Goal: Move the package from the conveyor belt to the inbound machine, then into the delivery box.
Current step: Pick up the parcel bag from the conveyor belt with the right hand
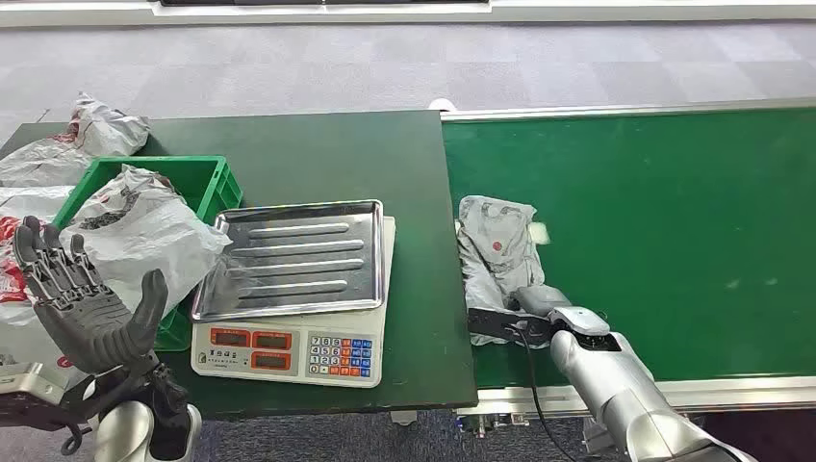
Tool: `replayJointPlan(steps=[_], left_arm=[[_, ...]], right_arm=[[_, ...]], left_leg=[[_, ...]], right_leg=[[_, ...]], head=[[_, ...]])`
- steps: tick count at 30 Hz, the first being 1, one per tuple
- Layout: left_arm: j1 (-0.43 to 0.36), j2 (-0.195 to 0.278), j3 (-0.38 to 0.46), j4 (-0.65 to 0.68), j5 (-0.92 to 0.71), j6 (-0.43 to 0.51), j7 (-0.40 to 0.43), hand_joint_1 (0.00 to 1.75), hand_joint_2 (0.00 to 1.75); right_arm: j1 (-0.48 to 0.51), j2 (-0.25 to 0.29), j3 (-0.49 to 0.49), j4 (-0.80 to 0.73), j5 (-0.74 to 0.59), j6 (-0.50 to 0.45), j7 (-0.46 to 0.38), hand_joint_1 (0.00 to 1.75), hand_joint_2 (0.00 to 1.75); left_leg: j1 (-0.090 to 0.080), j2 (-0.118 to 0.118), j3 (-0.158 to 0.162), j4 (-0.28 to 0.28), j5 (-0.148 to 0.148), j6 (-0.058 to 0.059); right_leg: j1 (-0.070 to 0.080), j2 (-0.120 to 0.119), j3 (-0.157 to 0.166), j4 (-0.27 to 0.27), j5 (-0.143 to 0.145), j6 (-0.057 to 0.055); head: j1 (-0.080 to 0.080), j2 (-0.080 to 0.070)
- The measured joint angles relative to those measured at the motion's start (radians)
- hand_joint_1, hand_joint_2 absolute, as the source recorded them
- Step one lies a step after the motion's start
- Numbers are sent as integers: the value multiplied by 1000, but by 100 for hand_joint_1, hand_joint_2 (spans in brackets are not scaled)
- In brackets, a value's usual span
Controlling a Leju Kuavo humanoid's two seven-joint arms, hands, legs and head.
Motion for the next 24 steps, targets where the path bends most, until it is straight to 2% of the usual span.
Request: replayJointPlan(steps=[24], left_arm=[[-1, 12, 0, 0, 6, 22, 0, 0, 175]], right_arm=[[14, 0, 17, -8, -44, -52, 6, 175, 175]], left_leg=[[0, 0, -1, 0, 0, 0]], right_leg=[[0, 0, 0, 0, 0, 0]], head=[[0, 0]])
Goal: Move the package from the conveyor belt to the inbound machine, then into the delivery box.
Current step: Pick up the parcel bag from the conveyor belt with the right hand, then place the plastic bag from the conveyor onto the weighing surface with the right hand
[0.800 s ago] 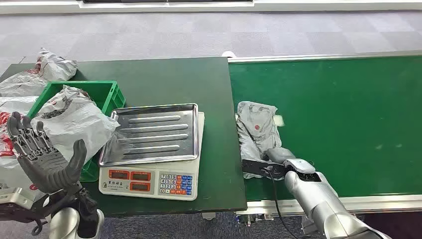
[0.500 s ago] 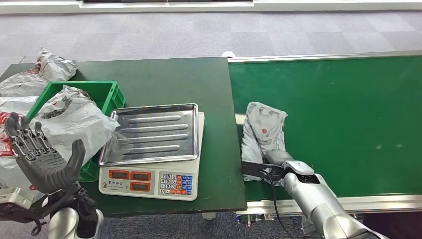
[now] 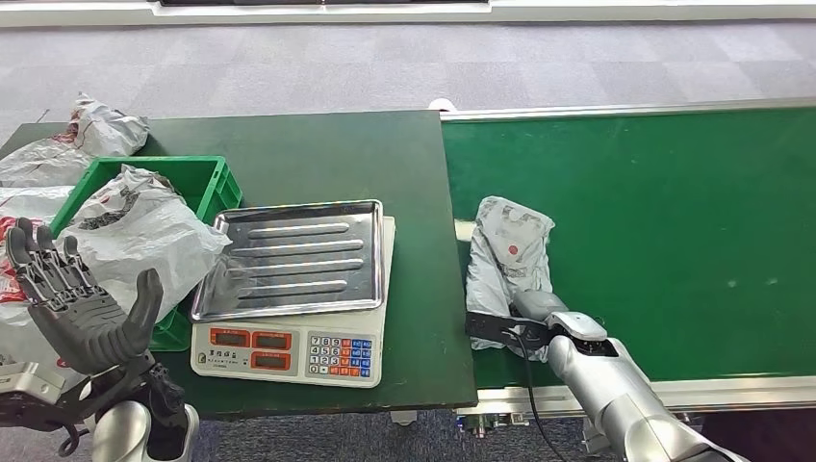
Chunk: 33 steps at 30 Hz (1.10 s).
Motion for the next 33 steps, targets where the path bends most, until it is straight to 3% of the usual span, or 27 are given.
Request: replayJointPlan(steps=[2, 5, 7, 10, 14, 19, 29, 31, 33], left_arm=[[6, 0, 0, -6, 0, 8, 0, 0, 175], [34, 0, 0, -37, 3, 21, 0, 0, 175], [53, 0, 0, -60, 3, 21, 0, 0, 175], [70, -3, 0, -80, -1, 17, 0, 0, 175], [69, -8, 0, -83, -6, 16, 0, 0, 175], [57, -12, 0, -80, -6, 10, 0, 0, 175], [45, -25, 0, -65, -19, -22, 0, 0, 175], [40, -28, -1, -57, -20, -24, 0, 0, 175], [27, -29, -6, -45, -22, -33, 0, 0, 175]], right_arm=[[3, 2, -1, -14, -26, -68, -1, 175, 175], [6, 15, -25, -89, -94, -277, 17, 175, 175], [9, 26, -55, -186, -112, -400, 58, 175, 175], [24, 32, -106, -393, -94, -499, 124, 175, 175], [40, 40, -170, -623, -56, -528, 169, 175, 175], [57, 58, -227, -776, -13, -567, 172, 175, 175], [87, 108, -297, -869, 110, -662, 214, 175, 175], [77, 120, -305, -863, 90, -644, 186, 175, 175], [43, 141, -304, -827, 30, -539, 104, 175, 175]], left_leg=[[0, 0, -3, 0, 0, 0], [0, 3, -7, 0, 0, 0], [0, 2, -4, 0, 0, 0], [0, -3, -4, 0, 1, 0], [0, -4, -4, 0, 1, 0], [0, -3, -4, 0, 1, 0], [0, -3, -4, 0, 1, 0], [0, -2, -5, 0, 1, 0], [0, 0, -9, 0, 1, 0]], right_leg=[[0, 0, 0, 0, 0, 0], [0, 3, -2, 0, 0, 0], [0, 3, -3, 0, 0, 0], [0, -1, -4, 0, 0, 0], [0, -2, -4, 0, 0, 0], [0, -2, -4, 0, 0, 0], [0, -2, -4, 0, 0, 0], [0, -2, -4, 0, 0, 0], [0, 0, -3, 0, 0, 0]], head=[[0, 0], [0, 0], [0, 0], [0, 0], [0, 0], [0, 0], [0, 0], [0, 0], [0, 0]])
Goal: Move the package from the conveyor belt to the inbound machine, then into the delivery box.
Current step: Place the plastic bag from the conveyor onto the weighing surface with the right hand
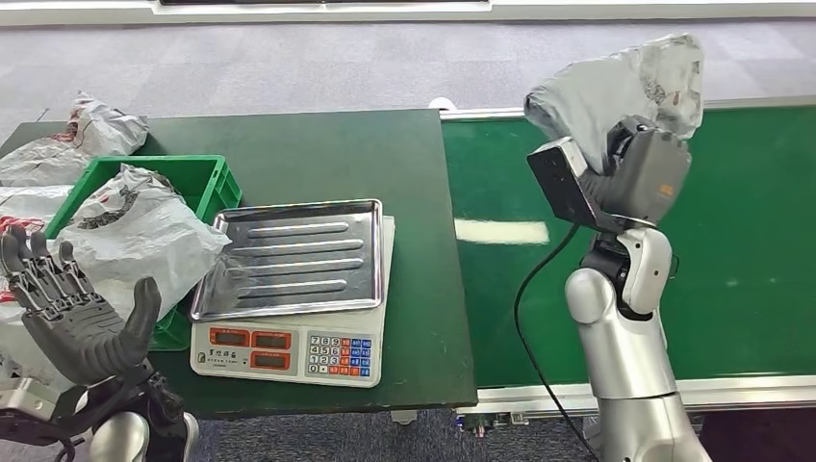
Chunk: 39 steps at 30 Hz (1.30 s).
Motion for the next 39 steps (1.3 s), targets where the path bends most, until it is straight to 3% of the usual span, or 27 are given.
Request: replayJointPlan(steps=[4, 8, 11, 15, 24, 25, 27, 28, 29, 31, 34, 39], left_arm=[[-57, 0, -31, 48, -5, -21, 0, 0, 175], [-85, -1, -46, 79, -5, -20, 0, 0, 175], [-80, -1, -45, 81, -2, -21, 0, 0, 175], [-61, -1, -39, 68, 2, -28, 0, 0, 175], [-30, -6, -14, 27, -11, -46, 0, 0, 175], [-28, -7, -12, 24, -11, -49, 0, 0, 175], [-24, -8, -9, 18, -12, -53, 0, 0, 175], [-22, -8, -7, 16, -12, -55, 0, 0, 175], [-20, -10, -5, 13, -13, -56, 0, 0, 175], [-16, -13, 3, 8, -16, -58, 0, 0, 175], [-11, -16, 11, 2, -28, -65, 0, 0, 175], [-12, -17, 14, 5, -38, -77, 0, 0, 175]], right_arm=[[-127, 76, 73, 174, -100, 307, -242, 175, 175], [-207, 184, 212, 350, -129, 406, -352, 175, 175], [-213, 236, 319, 420, -168, 424, -367, 175, 175], [-212, 262, 411, 470, -199, 425, -359, 175, 175], [-227, 268, 464, 562, -218, 399, -320, 175, 175], [-230, 269, 464, 573, -217, 394, -318, 157, 175], [-236, 269, 465, 592, -215, 387, -315, 70, 175], [-240, 269, 466, 601, -211, 382, -308, 26, 131], [-244, 270, 467, 612, -204, 374, -296, 0, 87], [-255, 273, 472, 641, -187, 358, -262, 0, 0], [-267, 275, 486, 688, -228, 385, -253, 0, 0], [-272, 277, 483, 724, -436, 522, -332, 0, 0]], left_leg=[[1, 4, 0, 0, 1, -1], [3, 3, 5, -1, 4, -3], [3, 0, 5, -1, 4, -3], [3, -1, 4, -2, 4, -3], [2, -1, 3, 0, 4, -3], [2, -1, 3, 0, 4, -3], [2, -1, 3, 0, 4, -3], [2, -1, 3, 0, 4, -3], [2, -1, 3, 0, 4, -3], [2, -1, 3, 0, 4, -3], [2, -1, 3, 0, 4, -3], [2, -1, 3, 0, 4, -3]], right_leg=[[1, 3, 0, 0, 2, -2], [3, 3, -2, 1, 3, -4], [4, 1, -2, 1, 2, -5], [4, 0, -2, 1, 1, -6], [2, 0, -2, 1, 2, -4], [2, -1, -2, 1, 2, -4], [2, -1, -2, 1, 2, -4], [2, -1, -2, 1, 2, -4], [2, -1, -2, 1, 2, -4], [2, -1, -2, 1, 2, -4], [3, -1, -2, 1, 2, -4], [3, -1, -2, 1, 2, -4]], head=[[0, 0], [0, 0], [-1, 0], [-1, 0], [0, 0], [-1, 0], [0, 0], [0, 0], [0, 0], [-1, 0], [0, 0], [0, 0]])
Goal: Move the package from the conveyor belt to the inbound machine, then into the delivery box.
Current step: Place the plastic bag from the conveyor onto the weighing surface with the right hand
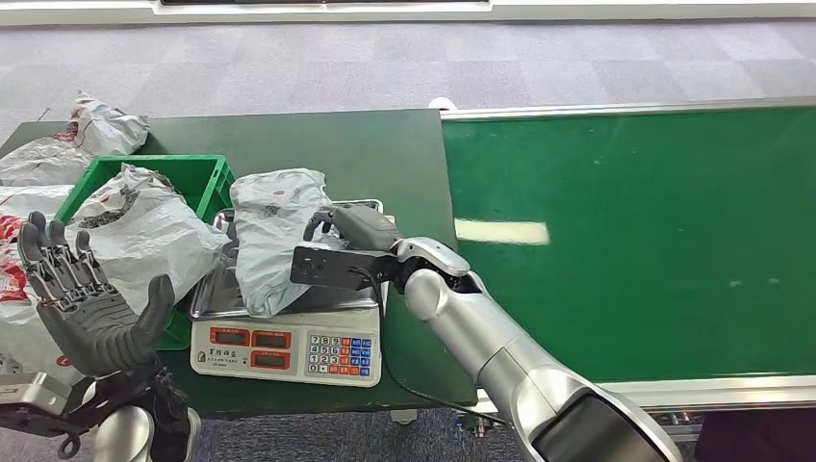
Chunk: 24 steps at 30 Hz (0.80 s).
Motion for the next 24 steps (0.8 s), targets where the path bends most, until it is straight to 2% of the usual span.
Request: replayJointPlan(steps=[18, 24], left_arm=[[-1, 0, 1, 3, -6, 0, 0, 0, 175], [-4, 0, 1, 14, -9, -11, 0, 0, 175]], right_arm=[[-7, 0, -18, 33, -28, 27, -11, 0, 0], [-7, -3, -56, 28, -136, 139, -42, 0, 0]], left_leg=[[0, 0, 0, 0, 0, 0], [0, 0, 0, 0, 0, 0]], right_leg=[[0, 0, 0, 0, 0, 0], [0, 0, 0, 0, 0, 0]], head=[[0, 0], [0, 0]])
